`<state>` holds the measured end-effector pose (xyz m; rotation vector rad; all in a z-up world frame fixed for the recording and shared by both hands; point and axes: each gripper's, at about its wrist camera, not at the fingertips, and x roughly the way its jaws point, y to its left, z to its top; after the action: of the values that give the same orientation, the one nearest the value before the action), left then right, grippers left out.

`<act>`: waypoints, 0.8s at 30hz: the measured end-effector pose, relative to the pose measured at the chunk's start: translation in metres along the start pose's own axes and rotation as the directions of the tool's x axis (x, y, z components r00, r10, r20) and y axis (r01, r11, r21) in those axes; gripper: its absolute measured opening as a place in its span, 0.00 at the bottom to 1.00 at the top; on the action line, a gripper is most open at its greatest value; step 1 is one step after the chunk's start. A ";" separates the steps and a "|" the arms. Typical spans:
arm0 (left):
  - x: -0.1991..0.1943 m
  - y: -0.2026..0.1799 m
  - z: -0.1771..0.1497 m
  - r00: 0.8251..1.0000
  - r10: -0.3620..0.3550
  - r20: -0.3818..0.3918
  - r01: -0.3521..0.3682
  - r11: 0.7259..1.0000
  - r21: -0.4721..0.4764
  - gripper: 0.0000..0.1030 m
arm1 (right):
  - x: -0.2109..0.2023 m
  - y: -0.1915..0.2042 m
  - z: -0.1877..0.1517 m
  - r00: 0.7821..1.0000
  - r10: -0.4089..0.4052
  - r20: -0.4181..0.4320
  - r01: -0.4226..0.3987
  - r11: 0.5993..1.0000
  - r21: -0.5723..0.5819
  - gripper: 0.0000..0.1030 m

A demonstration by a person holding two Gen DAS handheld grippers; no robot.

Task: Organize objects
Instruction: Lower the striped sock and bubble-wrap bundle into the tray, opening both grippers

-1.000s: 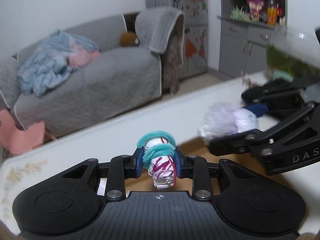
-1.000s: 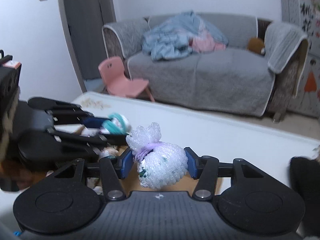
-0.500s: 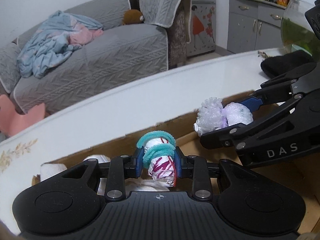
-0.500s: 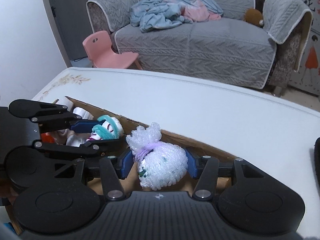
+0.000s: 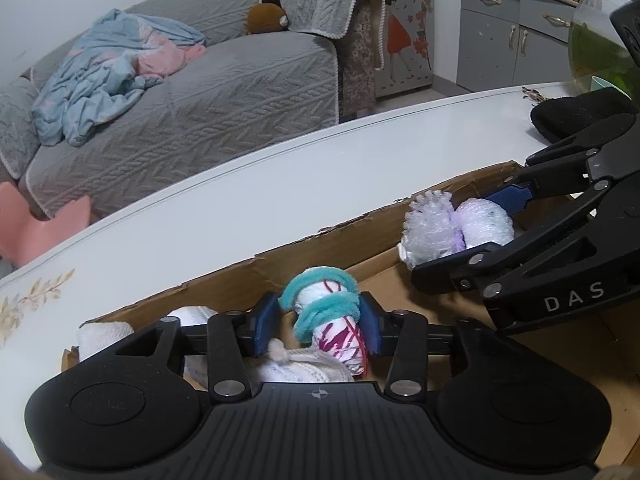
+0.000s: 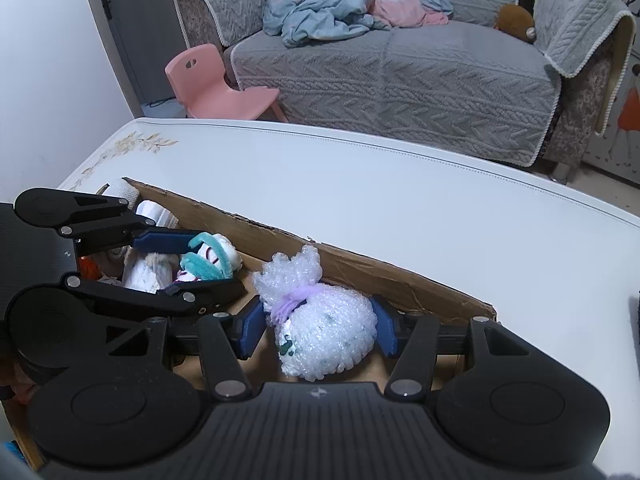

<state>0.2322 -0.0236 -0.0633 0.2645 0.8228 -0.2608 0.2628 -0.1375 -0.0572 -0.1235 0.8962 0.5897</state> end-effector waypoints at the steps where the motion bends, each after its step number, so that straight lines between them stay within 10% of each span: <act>1: 0.000 0.001 0.000 1.000 -0.001 -0.003 0.001 1.000 -0.006 0.54 | 0.000 0.000 0.000 1.000 -0.001 0.002 0.001 1.000 0.004 0.51; 5: -0.001 -0.001 0.001 1.000 0.004 -0.002 -0.004 1.000 0.005 0.77 | -0.001 -0.002 0.001 1.000 0.011 0.018 -0.011 1.000 0.019 0.60; 24: -0.011 -0.005 0.005 1.000 0.019 0.013 -0.019 1.000 0.023 0.78 | -0.005 -0.002 0.005 1.000 -0.004 0.026 0.004 1.000 0.011 0.69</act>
<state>0.2267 -0.0287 -0.0524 0.2924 0.8041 -0.2540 0.2652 -0.1392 -0.0507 -0.1079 0.8739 0.5816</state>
